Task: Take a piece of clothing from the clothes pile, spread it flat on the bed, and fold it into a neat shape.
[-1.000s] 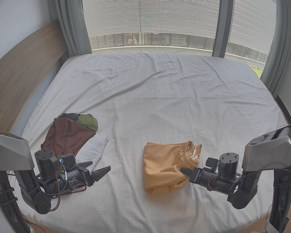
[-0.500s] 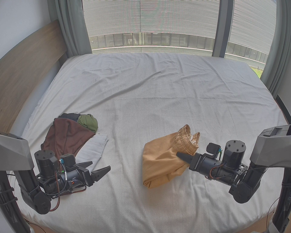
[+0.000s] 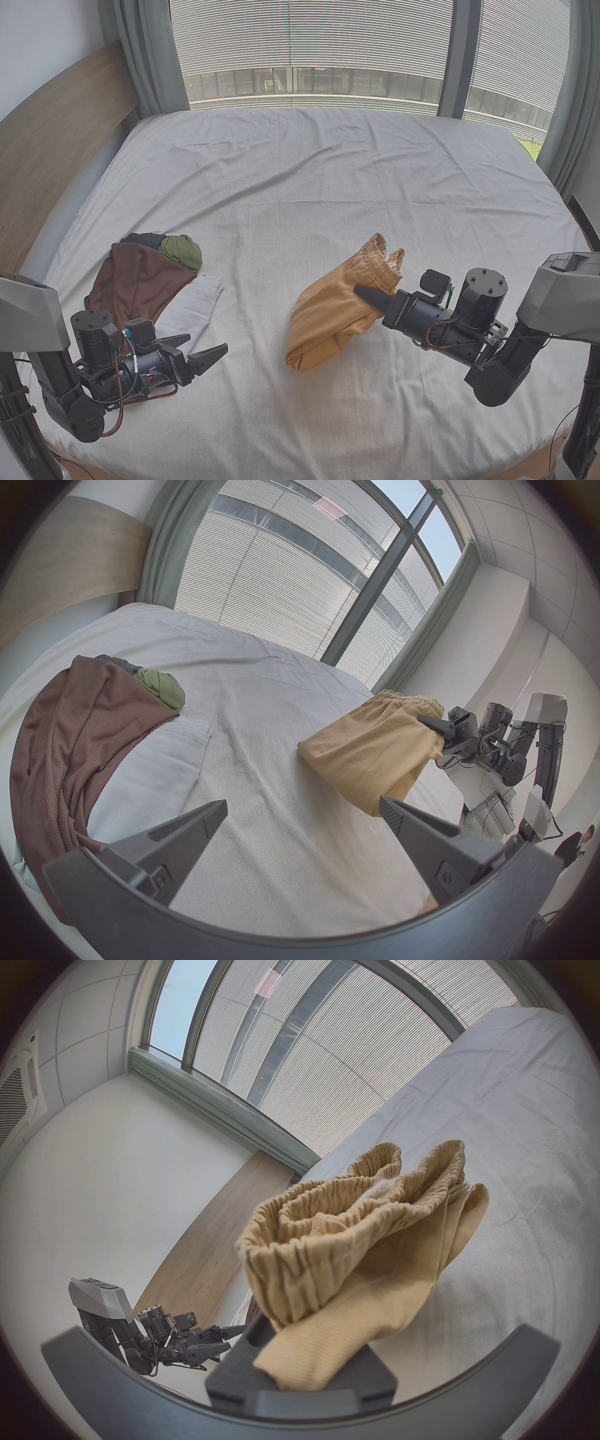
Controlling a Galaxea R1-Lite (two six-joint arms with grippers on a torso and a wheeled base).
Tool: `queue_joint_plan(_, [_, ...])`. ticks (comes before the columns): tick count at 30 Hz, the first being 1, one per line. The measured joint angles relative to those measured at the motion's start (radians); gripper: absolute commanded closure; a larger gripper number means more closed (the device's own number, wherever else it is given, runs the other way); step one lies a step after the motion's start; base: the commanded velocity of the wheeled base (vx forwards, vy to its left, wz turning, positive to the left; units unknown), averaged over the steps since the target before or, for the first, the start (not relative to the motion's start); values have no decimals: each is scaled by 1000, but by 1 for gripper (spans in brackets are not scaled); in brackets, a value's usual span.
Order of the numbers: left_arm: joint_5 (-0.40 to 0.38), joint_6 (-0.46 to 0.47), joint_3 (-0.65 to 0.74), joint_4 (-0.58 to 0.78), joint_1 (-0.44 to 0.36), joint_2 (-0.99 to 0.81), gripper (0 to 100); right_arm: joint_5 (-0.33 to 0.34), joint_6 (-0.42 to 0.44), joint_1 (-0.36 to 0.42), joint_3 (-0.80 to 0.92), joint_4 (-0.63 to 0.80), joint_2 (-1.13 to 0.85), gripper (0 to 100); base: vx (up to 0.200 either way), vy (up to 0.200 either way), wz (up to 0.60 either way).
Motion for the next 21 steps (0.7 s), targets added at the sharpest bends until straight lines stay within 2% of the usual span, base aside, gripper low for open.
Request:
queue_joint_plan(10, [0,0,8,0,0,0,0,29,2,-8,-116,107,-2,100,0,0,0])
queue_joint_plan(21, [0,0,9,0,-1,1,0,31,2,-22,-270,250,-1,100,0,0,0])
